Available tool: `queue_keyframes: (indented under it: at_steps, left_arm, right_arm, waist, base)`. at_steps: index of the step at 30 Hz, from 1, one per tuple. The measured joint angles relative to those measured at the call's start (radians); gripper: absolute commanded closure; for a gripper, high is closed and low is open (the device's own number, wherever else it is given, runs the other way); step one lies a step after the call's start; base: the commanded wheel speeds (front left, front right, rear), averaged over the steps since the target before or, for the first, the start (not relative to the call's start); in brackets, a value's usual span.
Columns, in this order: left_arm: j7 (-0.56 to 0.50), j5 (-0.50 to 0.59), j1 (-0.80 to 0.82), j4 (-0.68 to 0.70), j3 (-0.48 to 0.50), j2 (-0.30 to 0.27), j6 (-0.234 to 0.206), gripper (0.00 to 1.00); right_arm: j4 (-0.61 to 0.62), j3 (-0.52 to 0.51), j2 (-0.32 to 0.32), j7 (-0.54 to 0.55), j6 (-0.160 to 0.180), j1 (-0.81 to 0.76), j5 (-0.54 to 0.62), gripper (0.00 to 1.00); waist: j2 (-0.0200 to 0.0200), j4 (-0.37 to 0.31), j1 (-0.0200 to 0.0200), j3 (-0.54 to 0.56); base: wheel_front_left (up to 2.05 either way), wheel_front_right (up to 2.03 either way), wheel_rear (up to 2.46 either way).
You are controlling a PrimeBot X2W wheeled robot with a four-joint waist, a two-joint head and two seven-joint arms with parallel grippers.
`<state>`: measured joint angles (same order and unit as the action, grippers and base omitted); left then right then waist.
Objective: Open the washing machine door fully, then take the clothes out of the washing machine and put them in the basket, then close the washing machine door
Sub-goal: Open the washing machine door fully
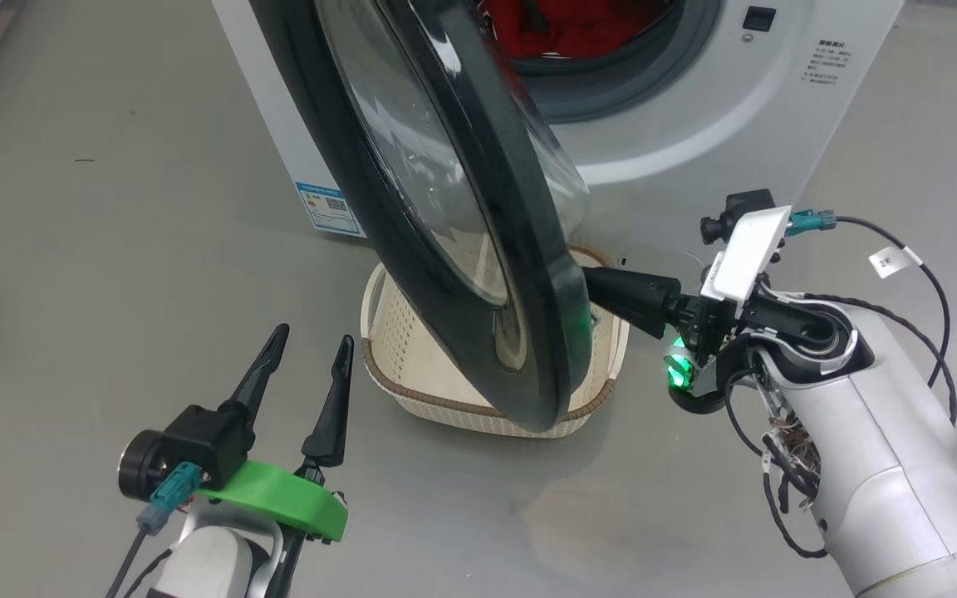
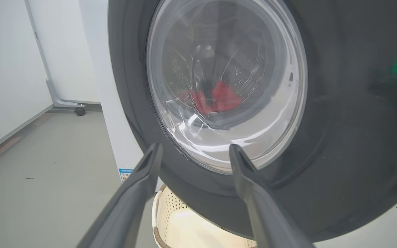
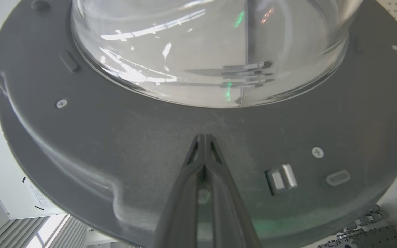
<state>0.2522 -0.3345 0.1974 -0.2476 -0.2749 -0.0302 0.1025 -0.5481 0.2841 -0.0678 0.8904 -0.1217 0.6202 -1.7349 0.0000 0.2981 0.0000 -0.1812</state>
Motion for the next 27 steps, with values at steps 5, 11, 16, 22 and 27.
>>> queue_keyframes:
  at_steps: [5,11,16,22,27]
  left_arm:
    - [0.000,0.000,-0.015,-0.008,-0.002,0.000,0.000,0.00]
    - [0.000,0.000,-0.026,-0.015,-0.007,-0.001,0.000,0.00]
    - [0.000,0.000,-0.039,-0.020,-0.011,-0.003,0.000,0.00]
    - [0.000,0.000,-0.045,-0.020,-0.009,-0.003,0.000,0.00]
    - [0.000,0.000,-0.050,-0.018,-0.006,-0.003,-0.001,0.00]
  right_arm:
    - [0.034,0.059,0.000,-0.016,0.000,-0.039,-0.039,1.00]
    - [0.069,0.120,0.001,-0.044,0.000,-0.082,-0.069,1.00]
    - [0.089,0.164,0.000,-0.073,0.000,-0.098,-0.090,1.00]
    - [0.116,0.215,0.000,-0.103,0.000,-0.100,-0.114,1.00]
    - [0.126,0.251,0.000,-0.130,0.000,-0.100,-0.123,1.00]
  waist:
    - [0.0000,0.022,0.0000,0.018]
    - [0.0000,0.053,0.0000,0.039]
    - [0.0000,0.081,0.0000,0.053]
    - [0.0000,0.113,0.0000,0.061]
    - [0.0000,0.133,0.0000,0.065]
  base:
    - [0.00,0.00,0.00]
    - [0.00,0.00,0.00]
    - [0.00,0.00,0.00]
    - [0.00,0.00,0.00]
    - [0.00,0.00,0.00]
